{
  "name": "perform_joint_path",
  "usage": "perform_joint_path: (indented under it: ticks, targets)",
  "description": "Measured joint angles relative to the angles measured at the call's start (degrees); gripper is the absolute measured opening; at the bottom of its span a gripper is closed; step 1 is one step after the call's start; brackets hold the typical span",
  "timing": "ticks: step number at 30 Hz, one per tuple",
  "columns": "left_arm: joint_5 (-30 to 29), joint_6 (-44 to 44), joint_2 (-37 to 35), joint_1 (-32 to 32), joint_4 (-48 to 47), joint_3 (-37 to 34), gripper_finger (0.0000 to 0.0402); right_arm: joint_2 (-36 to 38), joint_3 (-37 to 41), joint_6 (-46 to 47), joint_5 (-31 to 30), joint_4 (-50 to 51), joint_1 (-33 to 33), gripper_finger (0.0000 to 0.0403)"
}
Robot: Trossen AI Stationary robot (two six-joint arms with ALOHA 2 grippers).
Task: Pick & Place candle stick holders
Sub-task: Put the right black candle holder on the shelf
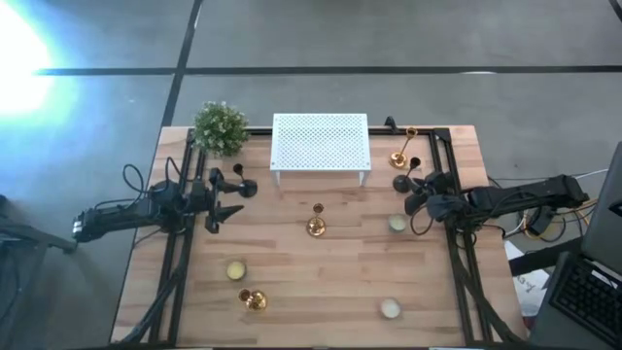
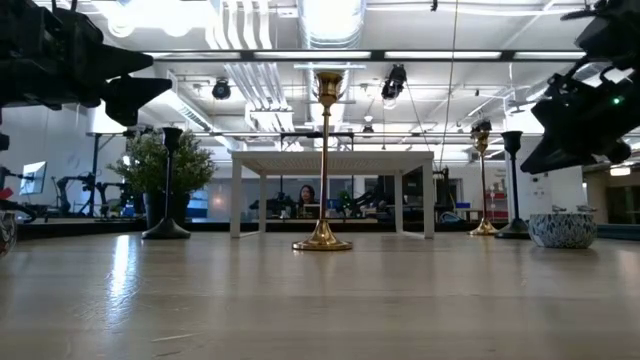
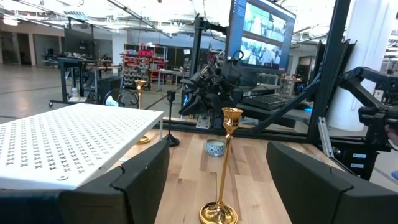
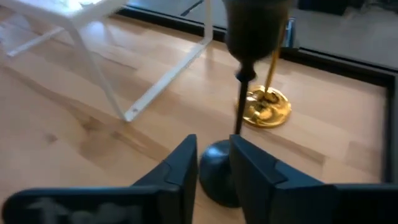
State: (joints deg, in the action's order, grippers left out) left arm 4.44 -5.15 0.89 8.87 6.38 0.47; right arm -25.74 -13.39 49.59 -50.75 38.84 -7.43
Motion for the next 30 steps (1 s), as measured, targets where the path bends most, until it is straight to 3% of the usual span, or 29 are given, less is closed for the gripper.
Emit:
perform_joint_path:
  ticks: [7,13,30]
  targets:
    - [0.0,0.0,0.0,0.0,0.0,0.0,0.0275,-0.3,2.2,3.6,-0.6,-2.1,0.2,0.0165]
    - [0.0,0.0,0.0,0.0,0.0,0.0,0.0275,-1.1,2.8,2.5,-2.9,-5.3,2.3,0.0195]
    - [0.0,0.0,0.0,0.0,0.0,0.0,0.0275,-12.7,3.0,-3.6,-3.2,-21.1,9.5,0.0194]
